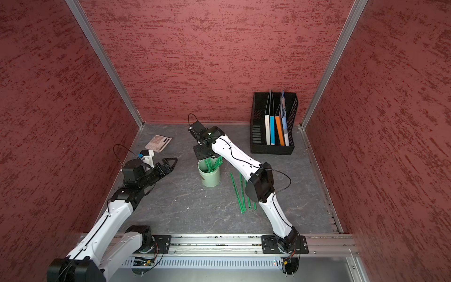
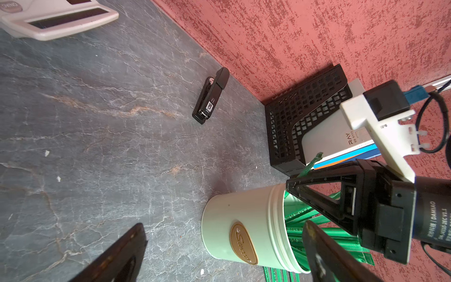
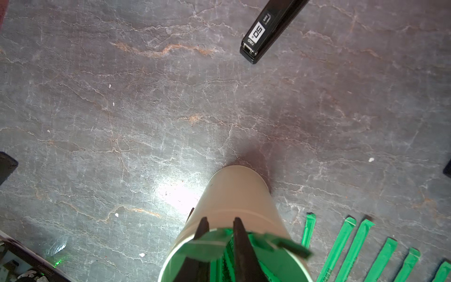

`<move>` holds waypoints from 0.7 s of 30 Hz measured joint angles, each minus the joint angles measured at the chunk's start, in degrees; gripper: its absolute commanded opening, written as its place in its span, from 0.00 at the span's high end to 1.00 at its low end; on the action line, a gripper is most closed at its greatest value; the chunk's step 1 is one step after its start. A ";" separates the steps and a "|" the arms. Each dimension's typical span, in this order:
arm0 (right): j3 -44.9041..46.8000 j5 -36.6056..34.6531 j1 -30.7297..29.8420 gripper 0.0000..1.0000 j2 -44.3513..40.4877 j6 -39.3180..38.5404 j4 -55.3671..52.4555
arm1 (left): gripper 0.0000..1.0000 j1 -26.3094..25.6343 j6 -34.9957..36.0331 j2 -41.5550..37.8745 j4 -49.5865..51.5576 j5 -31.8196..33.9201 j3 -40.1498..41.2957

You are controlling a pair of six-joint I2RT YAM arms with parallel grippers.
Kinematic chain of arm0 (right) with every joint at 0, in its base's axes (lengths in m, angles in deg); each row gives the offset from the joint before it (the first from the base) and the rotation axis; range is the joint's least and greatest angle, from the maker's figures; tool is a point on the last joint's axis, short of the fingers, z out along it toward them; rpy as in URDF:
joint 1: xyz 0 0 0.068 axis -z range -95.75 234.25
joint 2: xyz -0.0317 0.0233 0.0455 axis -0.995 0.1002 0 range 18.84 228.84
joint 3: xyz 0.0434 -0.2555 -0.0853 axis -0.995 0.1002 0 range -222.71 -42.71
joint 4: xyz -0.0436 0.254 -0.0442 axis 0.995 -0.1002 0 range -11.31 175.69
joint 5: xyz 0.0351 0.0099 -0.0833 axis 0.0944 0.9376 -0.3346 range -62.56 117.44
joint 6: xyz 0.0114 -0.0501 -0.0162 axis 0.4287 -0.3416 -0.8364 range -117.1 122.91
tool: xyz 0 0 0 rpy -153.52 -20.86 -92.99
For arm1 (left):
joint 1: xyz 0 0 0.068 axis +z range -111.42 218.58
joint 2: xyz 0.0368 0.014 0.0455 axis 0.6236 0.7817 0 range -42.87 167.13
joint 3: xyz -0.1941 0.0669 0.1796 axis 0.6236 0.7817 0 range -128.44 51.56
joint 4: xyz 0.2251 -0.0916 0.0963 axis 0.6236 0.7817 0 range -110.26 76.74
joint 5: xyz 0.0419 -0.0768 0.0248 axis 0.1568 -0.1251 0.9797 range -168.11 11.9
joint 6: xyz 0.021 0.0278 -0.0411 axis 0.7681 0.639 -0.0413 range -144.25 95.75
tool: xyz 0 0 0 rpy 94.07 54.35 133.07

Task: Take the straws out of the storage container
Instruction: Pick up the straw from the container.

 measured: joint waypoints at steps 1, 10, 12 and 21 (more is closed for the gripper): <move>0.00 0.00 0.02 0.89 0.00 0.02 0.11 | 0.00 0.02 0.02 0.00 -0.02 0.00 0.00; 0.17 0.00 0.07 0.91 -0.46 -0.09 1.38 | 0.00 0.26 0.00 -0.02 0.00 0.00 0.00; 0.96 0.00 0.07 0.92 -1.55 -0.09 1.86 | 0.00 0.26 -0.02 -0.02 -0.02 -0.02 0.00; 2.40 -0.22 0.04 0.92 -11.10 -0.39 2.75 | 0.00 0.28 -0.07 -0.22 -0.07 -0.26 0.00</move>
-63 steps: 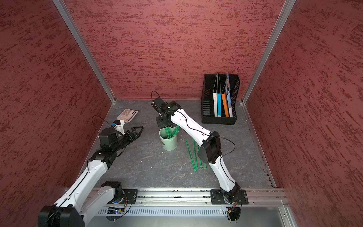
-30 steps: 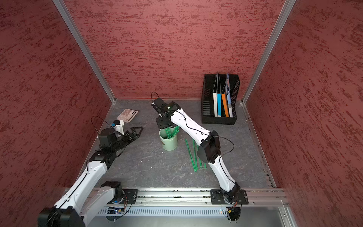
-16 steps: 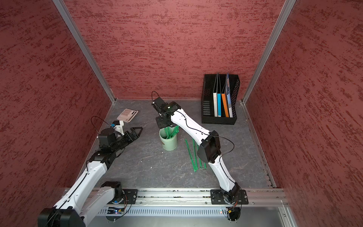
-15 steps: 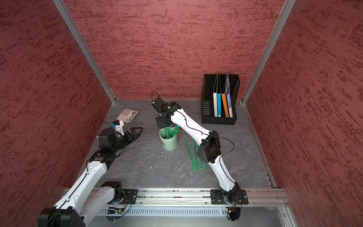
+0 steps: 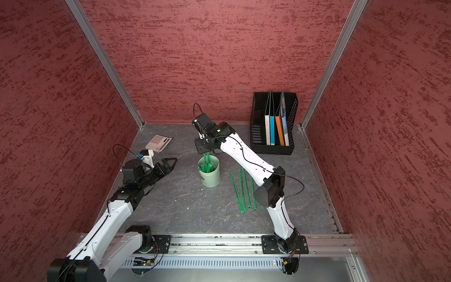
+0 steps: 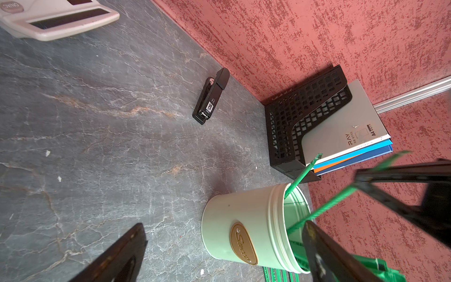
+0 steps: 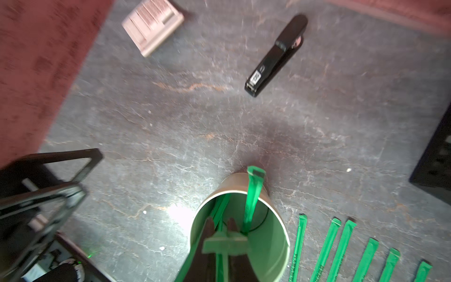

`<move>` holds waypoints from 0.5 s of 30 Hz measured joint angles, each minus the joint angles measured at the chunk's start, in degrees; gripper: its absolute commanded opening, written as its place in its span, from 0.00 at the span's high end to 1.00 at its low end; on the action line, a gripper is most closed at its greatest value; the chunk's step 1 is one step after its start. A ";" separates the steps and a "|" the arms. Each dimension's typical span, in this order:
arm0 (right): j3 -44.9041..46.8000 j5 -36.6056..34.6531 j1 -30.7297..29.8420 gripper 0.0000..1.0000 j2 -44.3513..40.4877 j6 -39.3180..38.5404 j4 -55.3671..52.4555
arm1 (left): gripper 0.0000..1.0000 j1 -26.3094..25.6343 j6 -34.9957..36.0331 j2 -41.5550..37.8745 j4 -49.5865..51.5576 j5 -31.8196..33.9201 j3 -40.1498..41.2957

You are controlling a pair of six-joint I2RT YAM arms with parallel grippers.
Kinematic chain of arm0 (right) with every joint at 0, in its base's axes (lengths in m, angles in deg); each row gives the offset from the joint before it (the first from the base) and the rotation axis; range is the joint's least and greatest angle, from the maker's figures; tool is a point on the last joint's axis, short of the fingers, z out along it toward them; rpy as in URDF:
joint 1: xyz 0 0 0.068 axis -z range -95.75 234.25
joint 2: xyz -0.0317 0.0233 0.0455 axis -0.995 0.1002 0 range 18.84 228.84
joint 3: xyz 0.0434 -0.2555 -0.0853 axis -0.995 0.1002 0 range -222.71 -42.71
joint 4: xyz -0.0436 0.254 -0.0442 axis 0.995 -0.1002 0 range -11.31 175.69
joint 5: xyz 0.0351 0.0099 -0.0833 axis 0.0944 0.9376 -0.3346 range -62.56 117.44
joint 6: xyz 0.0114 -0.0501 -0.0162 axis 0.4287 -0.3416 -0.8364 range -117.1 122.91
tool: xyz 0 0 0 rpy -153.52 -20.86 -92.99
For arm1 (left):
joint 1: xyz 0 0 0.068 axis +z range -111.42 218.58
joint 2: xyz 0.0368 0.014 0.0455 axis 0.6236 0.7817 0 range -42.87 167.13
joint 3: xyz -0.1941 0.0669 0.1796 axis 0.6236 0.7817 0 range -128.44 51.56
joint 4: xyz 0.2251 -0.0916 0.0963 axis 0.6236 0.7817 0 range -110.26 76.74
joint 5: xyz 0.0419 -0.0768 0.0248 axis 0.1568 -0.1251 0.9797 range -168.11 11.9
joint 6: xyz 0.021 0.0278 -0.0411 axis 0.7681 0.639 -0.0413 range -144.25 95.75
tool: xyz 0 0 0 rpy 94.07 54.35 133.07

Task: Take the straws out of the storage container
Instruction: Pick up the straw from the container.

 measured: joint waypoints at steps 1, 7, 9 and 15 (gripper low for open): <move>0.11 -0.11 -0.04 0.92 -1.09 -0.04 0.09 | 0.00 0.00 0.00 -0.22 0.02 0.00 0.00; 2.27 -1.14 -0.11 0.92 -4.50 -0.31 0.22 | 0.00 0.00 0.00 -1.38 0.02 0.00 0.00; 2.73 -1.57 -0.26 0.92 -4.57 -0.59 0.15 | 0.00 0.00 -0.02 -1.40 0.02 0.00 0.00; 3.06 -4.66 -0.31 0.92 -5.77 -1.77 -0.35 | 0.00 0.00 -0.09 -1.40 0.02 0.00 0.00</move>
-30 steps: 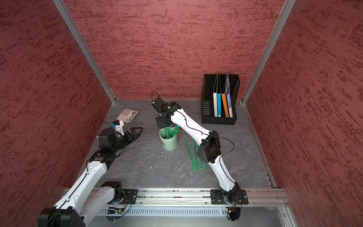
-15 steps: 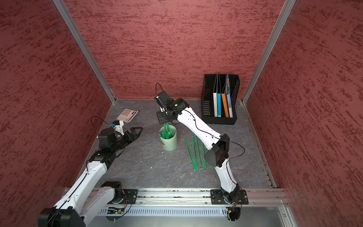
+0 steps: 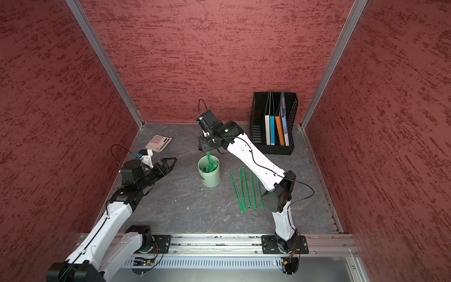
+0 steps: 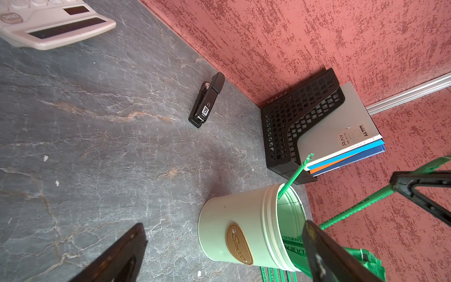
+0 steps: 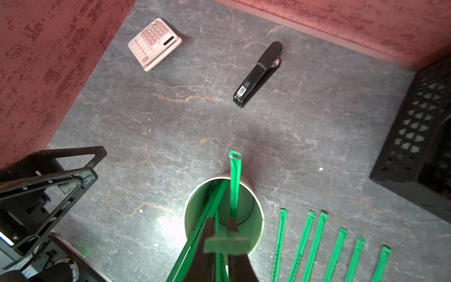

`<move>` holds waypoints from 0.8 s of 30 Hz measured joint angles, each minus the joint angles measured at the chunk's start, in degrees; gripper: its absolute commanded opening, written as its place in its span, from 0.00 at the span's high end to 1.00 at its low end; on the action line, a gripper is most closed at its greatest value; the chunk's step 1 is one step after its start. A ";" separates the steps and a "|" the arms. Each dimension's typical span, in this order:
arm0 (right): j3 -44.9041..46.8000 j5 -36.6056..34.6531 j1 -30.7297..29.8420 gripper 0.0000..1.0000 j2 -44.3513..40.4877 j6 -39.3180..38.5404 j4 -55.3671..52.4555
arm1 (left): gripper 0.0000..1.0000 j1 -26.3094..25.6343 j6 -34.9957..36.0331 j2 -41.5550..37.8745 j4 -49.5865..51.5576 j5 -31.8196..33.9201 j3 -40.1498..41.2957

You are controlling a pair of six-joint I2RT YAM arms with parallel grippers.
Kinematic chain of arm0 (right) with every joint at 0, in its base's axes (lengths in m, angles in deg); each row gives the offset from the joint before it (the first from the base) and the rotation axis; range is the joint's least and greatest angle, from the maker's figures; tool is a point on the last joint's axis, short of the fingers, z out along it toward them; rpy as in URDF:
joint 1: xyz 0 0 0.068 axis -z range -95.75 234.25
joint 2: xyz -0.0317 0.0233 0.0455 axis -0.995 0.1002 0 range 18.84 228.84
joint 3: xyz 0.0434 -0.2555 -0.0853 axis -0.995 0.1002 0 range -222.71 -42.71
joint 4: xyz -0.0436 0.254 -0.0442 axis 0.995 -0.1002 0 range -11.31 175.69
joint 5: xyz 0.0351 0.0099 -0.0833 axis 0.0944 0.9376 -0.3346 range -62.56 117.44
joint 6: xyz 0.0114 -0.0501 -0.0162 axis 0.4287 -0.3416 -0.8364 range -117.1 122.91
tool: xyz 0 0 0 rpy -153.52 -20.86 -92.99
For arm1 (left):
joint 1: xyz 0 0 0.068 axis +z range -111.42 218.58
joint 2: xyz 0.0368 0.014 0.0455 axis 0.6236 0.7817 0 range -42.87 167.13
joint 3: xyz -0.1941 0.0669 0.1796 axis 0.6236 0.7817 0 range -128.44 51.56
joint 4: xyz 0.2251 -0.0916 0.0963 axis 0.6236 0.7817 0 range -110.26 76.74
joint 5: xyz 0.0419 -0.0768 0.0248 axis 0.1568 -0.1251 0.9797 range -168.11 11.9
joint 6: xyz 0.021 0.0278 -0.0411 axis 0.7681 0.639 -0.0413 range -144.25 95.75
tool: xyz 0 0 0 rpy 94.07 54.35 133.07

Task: Take the straws out of the storage container
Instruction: Pick up the straw from the container, then place the straw at the center of the board.

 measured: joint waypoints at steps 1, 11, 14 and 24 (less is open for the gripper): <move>0.09 -0.72 0.00 0.92 -0.74 -0.31 -0.13 | 0.00 0.00 -0.15 0.07 -0.02 -0.02 0.00; 2.36 -5.18 0.00 0.92 -10.54 -1.73 0.76 | 0.00 0.00 -0.50 0.17 -0.02 -0.04 0.00; 3.96 -6.47 0.00 0.93 -12.46 -1.92 2.12 | 0.00 0.00 -0.52 0.15 -0.02 -0.04 0.00; 9.73 -12.26 0.00 0.92 -22.97 -4.92 8.57 | 0.00 0.00 -1.03 0.17 -0.50 -0.28 0.00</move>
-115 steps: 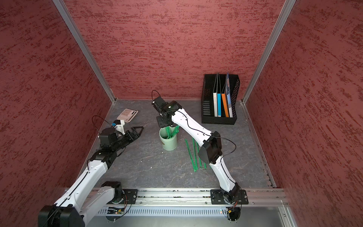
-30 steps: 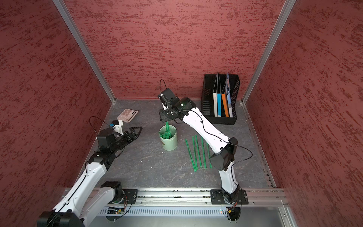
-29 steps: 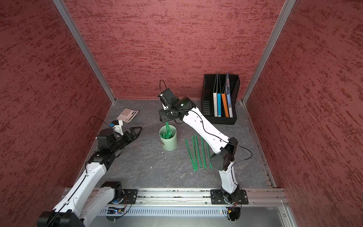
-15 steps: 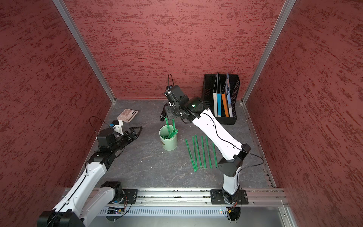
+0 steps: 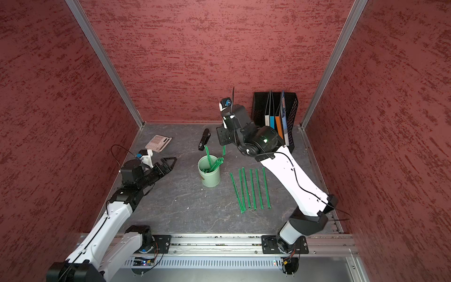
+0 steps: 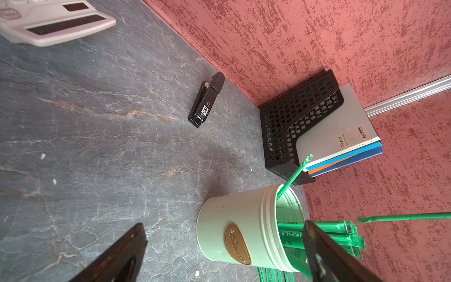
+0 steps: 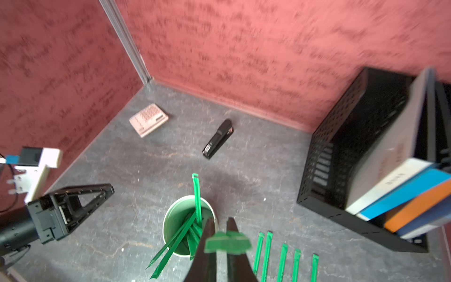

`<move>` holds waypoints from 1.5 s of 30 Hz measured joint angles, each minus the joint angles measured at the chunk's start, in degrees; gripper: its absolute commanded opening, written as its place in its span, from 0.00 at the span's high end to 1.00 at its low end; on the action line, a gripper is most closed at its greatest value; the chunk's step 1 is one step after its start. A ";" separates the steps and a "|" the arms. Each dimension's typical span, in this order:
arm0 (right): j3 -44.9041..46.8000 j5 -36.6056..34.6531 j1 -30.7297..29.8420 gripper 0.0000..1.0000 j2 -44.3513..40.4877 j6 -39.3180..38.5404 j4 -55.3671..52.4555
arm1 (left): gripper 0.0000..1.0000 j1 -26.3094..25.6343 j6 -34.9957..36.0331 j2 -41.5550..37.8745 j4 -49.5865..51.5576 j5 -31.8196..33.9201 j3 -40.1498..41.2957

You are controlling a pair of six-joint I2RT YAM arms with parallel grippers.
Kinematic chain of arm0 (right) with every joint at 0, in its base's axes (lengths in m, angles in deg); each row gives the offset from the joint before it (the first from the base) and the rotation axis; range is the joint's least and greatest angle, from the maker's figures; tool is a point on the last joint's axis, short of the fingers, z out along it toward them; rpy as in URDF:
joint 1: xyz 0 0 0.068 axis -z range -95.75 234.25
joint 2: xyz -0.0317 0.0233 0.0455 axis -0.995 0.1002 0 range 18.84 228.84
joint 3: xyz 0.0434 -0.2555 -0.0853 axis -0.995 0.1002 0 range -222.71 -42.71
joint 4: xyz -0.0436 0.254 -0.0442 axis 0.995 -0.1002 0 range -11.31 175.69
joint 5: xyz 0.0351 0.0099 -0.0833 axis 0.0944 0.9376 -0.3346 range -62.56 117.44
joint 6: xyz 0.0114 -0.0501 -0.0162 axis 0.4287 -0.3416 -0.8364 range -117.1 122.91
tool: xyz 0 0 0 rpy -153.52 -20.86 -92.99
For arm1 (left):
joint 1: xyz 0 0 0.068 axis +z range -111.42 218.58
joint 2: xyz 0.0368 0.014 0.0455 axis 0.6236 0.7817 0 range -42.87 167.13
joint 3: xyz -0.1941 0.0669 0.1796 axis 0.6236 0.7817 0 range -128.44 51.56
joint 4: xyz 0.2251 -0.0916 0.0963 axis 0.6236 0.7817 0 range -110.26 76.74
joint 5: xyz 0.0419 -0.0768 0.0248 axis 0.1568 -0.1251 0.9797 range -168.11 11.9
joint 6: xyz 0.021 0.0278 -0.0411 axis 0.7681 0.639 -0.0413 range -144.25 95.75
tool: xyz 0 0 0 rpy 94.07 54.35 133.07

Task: Take the straws out of the storage container
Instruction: Place the straw at the center of the board.

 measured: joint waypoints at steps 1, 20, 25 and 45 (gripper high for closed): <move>0.00 -0.52 0.00 0.92 -1.03 -0.26 0.42 | 0.00 0.00 -0.11 0.00 -0.20 -0.04 0.00; 8.17 -8.85 11.54 0.96 0.48 3.74 -17.29 | 0.00 0.00 -0.74 0.72 -2.36 -0.37 1.31; 16.15 -6.40 16.41 0.97 0.20 4.72 -19.08 | 0.00 0.00 -0.81 1.20 -2.69 -0.46 1.86; 32.30 6.88 34.60 0.98 19.52 0.15 -17.16 | 0.00 0.00 -0.79 3.23 -4.66 -0.52 2.62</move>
